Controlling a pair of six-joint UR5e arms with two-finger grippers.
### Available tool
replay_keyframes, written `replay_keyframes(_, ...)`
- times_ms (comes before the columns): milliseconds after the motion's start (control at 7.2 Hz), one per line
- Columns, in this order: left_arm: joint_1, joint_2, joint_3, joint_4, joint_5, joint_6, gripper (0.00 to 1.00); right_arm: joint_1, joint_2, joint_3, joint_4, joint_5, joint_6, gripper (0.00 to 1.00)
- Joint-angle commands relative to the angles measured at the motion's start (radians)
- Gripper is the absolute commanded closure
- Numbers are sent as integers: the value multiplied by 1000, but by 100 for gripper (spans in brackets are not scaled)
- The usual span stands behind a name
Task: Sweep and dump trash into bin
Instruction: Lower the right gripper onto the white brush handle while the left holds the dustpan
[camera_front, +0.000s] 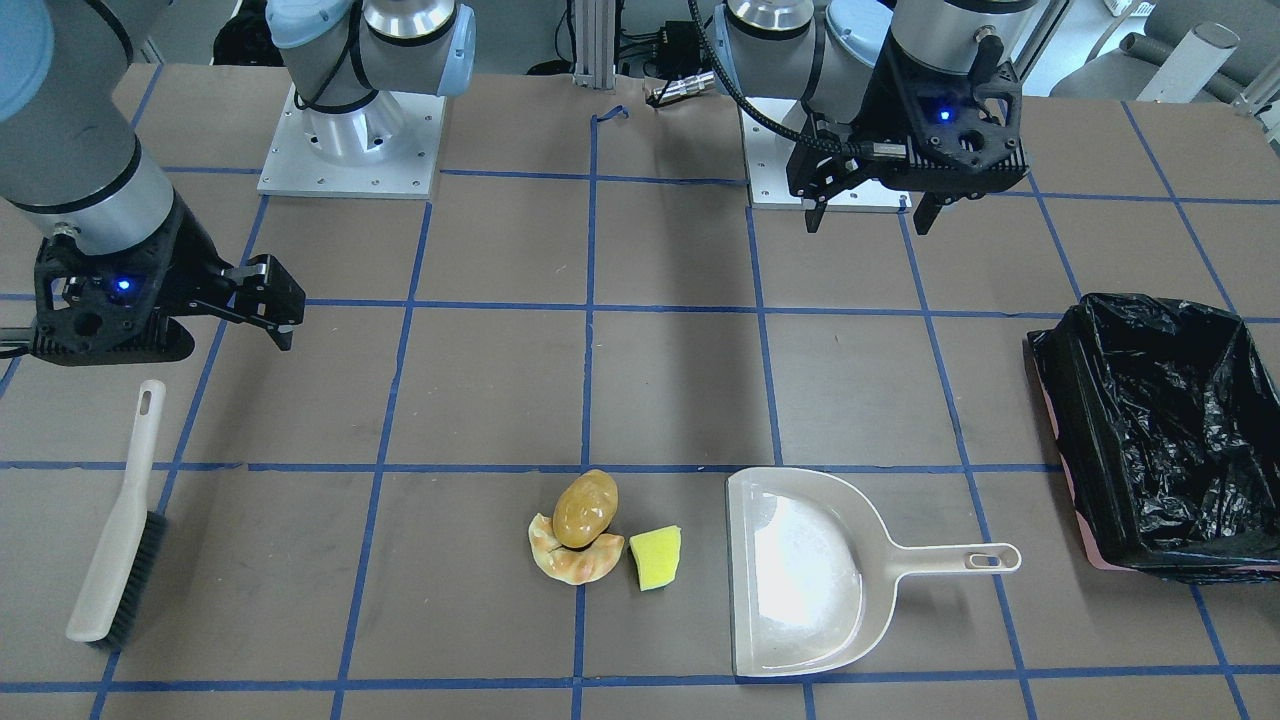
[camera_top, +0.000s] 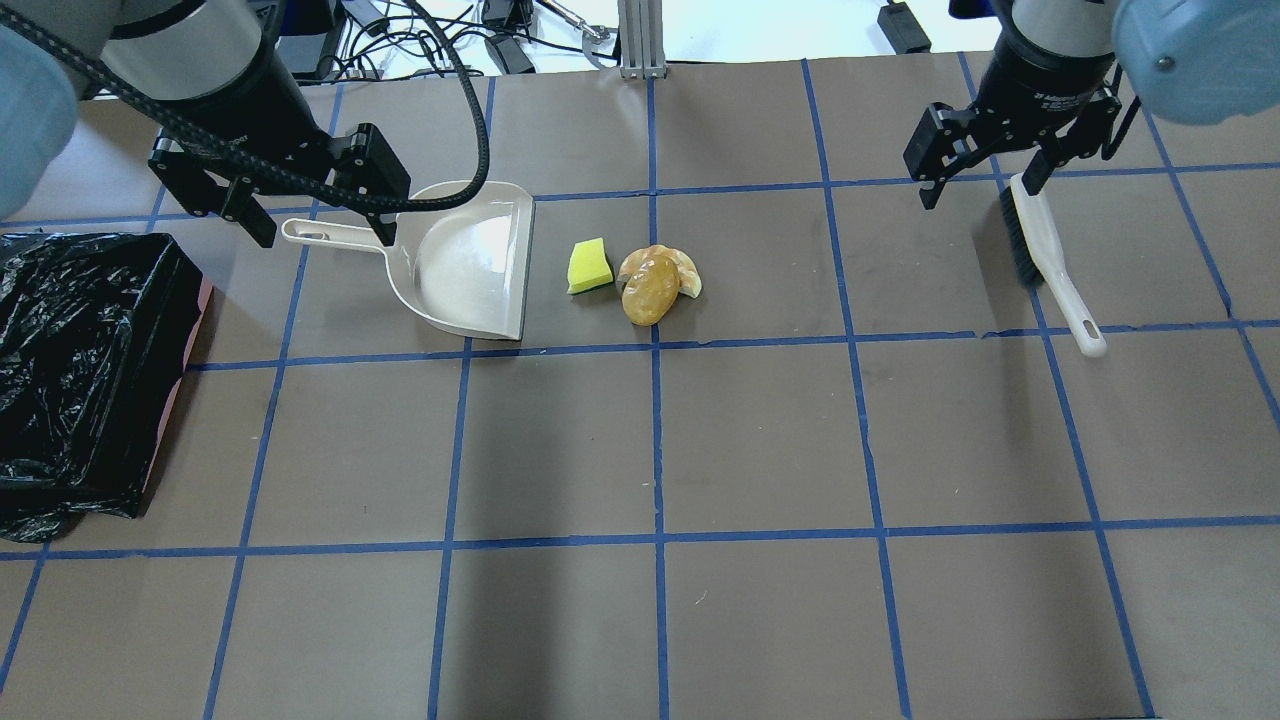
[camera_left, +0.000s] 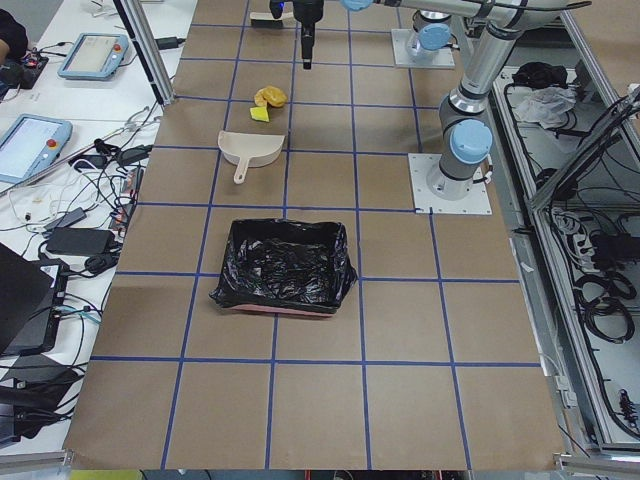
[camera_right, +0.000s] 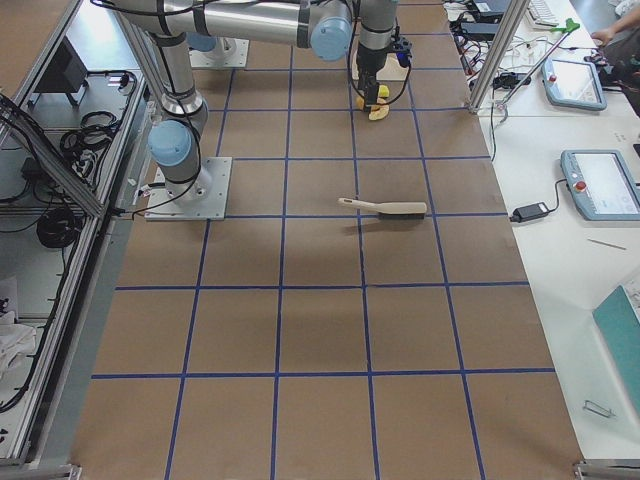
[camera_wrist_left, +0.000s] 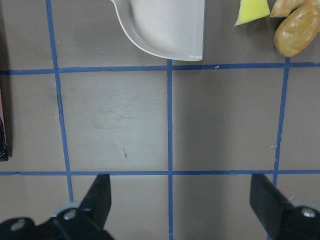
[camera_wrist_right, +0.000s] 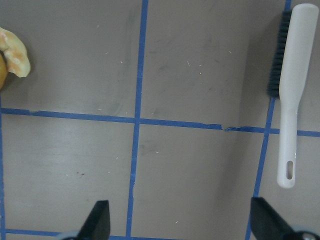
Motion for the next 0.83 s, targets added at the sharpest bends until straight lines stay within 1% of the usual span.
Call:
replay_keyframes(0, 0, 11, -20, 2, 3, 3, 0, -50, 7, 38, -70, -64, -90, 1)
replay_keyframes(139, 0, 13, -20, 2, 1, 5, 0, -107, 13, 55, -91, -60, -129, 1)
replay_keyframes(278, 0, 15, -22, 2, 3, 5, 0, -127, 15, 80, -110, -58, -161, 6)
replay_keyframes(417, 0, 15, -22, 2, 3, 5, 0, -127, 16, 97, -152, -57, -161, 6)
replay_keyframes(694, 0, 13, -22, 2, 3, 3, 0, -138, 21, 106, -179, -49, -204, 6)
